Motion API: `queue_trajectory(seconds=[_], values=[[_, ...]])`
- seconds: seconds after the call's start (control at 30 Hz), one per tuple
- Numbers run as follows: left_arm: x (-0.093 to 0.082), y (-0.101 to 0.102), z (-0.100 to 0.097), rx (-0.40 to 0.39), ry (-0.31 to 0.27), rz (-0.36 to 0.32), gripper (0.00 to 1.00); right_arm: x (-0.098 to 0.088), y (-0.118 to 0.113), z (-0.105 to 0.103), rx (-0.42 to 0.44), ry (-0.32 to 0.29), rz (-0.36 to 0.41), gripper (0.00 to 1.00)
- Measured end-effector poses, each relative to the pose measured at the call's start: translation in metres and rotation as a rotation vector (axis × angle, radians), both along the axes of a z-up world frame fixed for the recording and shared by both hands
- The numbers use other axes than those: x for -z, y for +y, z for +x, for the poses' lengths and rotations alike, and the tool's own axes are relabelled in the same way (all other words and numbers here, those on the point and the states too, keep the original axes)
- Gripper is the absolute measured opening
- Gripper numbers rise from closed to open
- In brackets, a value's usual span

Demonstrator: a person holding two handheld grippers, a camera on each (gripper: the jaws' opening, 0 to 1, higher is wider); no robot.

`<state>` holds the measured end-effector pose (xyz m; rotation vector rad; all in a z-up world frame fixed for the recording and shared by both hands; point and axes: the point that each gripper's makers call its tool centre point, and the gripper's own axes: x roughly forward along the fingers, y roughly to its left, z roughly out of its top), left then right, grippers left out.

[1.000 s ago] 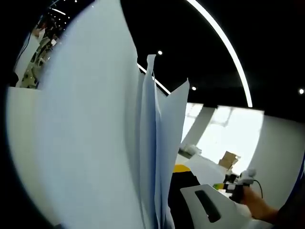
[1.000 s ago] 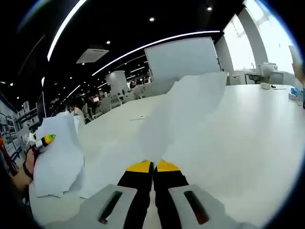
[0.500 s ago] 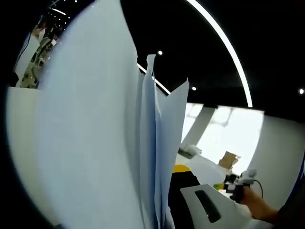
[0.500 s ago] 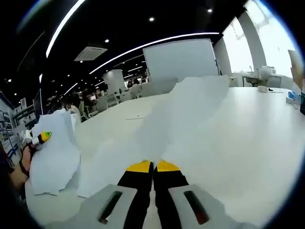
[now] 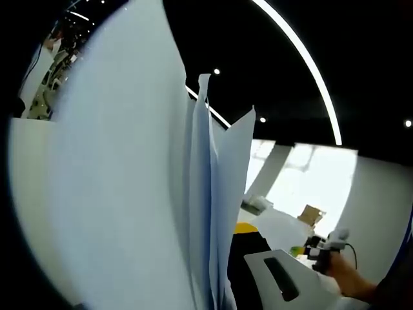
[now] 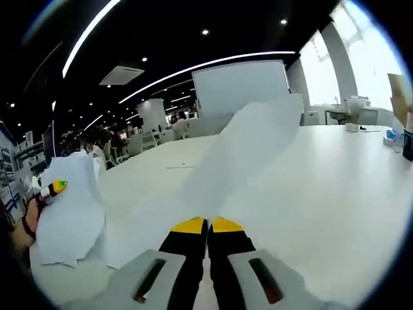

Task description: Organize the stack of printing papers by aligning and flattening the scattered papers on the table

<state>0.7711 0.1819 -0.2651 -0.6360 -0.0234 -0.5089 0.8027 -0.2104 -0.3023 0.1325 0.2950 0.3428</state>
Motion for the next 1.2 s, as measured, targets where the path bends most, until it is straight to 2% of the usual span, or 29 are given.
queue_trajectory(seconds=[0.03, 0.17, 0.4, 0.83, 1.07, 1.2], values=[[0.000, 0.000, 0.000, 0.000, 0.000, 0.000, 0.06, -0.005, -0.001, 0.000, 0.006, -0.025, 0.001, 0.00], [0.000, 0.000, 0.000, -0.001, 0.000, 0.001, 0.06, -0.013, -0.005, 0.000, 0.021, -0.056, 0.017, 0.00], [0.000, 0.000, 0.000, -0.001, 0.000, 0.005, 0.06, -0.015, -0.006, 0.001, 0.024, -0.069, 0.018, 0.00], [0.000, 0.000, 0.000, -0.001, 0.000, 0.004, 0.06, -0.030, -0.004, -0.002, 0.022, -0.134, 0.020, 0.00], [0.000, 0.000, 0.000, -0.001, 0.001, 0.004, 0.06, -0.043, -0.006, -0.004, 0.029, -0.190, 0.032, 0.00], [0.000, 0.000, 0.000, -0.001, 0.000, 0.004, 0.06, -0.055, -0.009, -0.007, 0.043, -0.242, 0.051, 0.00]])
